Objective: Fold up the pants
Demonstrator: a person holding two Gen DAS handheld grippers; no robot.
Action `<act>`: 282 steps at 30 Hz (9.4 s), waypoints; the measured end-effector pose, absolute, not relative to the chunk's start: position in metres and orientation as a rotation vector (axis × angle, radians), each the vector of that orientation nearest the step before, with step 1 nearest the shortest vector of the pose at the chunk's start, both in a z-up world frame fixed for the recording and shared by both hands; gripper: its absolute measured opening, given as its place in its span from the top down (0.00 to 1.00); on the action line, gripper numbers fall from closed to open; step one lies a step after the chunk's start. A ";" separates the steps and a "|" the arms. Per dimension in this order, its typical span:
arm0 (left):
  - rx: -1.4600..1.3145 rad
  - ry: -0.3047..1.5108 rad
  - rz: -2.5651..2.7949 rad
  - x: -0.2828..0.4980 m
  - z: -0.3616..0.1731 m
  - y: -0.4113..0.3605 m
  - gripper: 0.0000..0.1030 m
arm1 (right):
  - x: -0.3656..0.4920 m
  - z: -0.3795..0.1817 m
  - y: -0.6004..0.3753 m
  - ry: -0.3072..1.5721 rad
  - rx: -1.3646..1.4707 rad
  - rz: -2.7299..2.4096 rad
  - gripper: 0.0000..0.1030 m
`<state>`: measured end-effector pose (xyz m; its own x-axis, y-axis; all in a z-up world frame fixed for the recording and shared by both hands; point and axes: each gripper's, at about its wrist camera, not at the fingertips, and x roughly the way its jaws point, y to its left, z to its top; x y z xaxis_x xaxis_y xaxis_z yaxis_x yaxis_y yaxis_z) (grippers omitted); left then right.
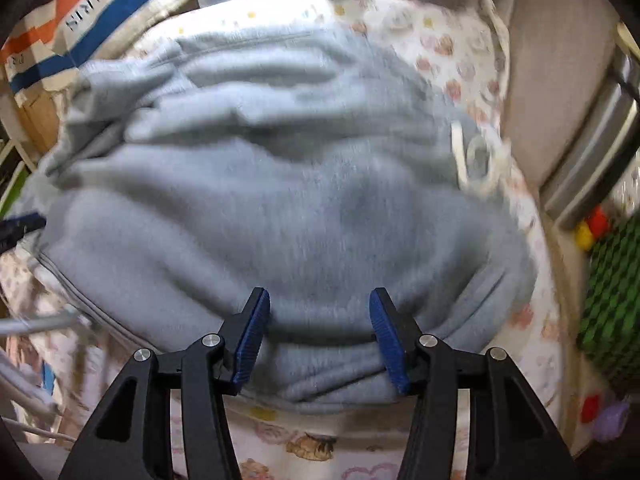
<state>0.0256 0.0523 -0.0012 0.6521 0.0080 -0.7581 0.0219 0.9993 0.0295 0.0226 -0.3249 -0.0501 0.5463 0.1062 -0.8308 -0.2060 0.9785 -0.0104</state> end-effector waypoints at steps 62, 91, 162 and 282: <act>0.283 0.382 -0.020 0.169 0.137 0.017 0.79 | 0.212 0.165 -0.348 0.386 -0.230 0.033 0.82; 0.195 0.657 0.036 0.007 -0.020 0.089 0.78 | 0.007 -0.044 -0.357 0.798 0.014 0.258 0.77; -0.250 1.146 -0.089 0.173 -0.008 0.097 0.85 | 0.080 0.038 -0.317 0.754 0.036 0.113 0.45; -0.094 0.790 0.103 0.055 -0.012 0.290 0.97 | 0.071 0.079 -0.257 0.877 -0.225 -0.103 0.38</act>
